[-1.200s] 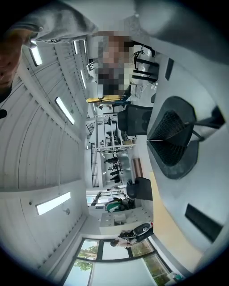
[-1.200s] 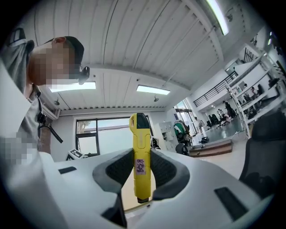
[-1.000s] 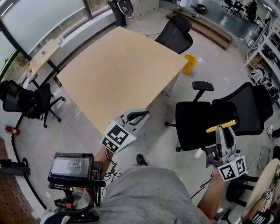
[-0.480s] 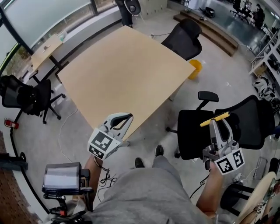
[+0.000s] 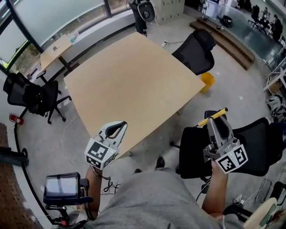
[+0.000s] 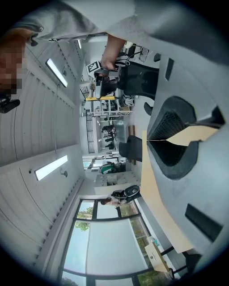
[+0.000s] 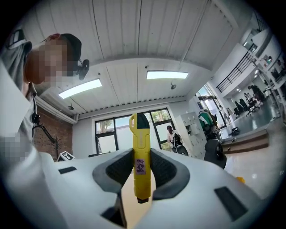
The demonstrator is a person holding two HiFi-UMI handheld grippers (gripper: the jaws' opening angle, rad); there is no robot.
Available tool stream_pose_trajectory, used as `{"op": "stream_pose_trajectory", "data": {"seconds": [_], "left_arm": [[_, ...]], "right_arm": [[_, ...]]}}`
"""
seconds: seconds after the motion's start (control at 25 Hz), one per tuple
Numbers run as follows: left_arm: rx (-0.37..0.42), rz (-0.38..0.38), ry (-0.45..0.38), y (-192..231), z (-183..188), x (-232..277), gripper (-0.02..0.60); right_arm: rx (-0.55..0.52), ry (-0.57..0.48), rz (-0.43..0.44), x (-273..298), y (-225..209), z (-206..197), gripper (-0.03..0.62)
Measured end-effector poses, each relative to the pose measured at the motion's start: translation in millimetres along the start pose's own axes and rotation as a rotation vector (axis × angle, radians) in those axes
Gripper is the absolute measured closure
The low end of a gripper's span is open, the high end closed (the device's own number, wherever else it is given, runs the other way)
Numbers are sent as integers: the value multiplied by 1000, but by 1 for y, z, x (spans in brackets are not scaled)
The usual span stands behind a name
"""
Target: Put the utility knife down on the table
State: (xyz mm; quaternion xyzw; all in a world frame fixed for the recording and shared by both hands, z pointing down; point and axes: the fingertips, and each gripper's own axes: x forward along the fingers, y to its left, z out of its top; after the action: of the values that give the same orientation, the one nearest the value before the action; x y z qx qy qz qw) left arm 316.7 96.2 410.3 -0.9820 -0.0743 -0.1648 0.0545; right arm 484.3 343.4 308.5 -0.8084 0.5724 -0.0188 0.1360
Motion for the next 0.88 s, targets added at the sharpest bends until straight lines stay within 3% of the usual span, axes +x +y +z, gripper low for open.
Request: {"op": "stream_pose_trajectory", "data": {"seconds": [0.24, 0.48, 0.88], "left_arm": [[-28, 77, 1, 8, 7, 10, 577], [-67, 132, 36, 28, -14, 13, 576], [-77, 137, -25, 97, -9, -1, 576]], "right_arm": [[-8, 24, 89, 37, -27, 7, 476], [4, 52, 130, 77, -47, -8, 476], [-48, 44, 132, 155, -22, 6, 476]]}}
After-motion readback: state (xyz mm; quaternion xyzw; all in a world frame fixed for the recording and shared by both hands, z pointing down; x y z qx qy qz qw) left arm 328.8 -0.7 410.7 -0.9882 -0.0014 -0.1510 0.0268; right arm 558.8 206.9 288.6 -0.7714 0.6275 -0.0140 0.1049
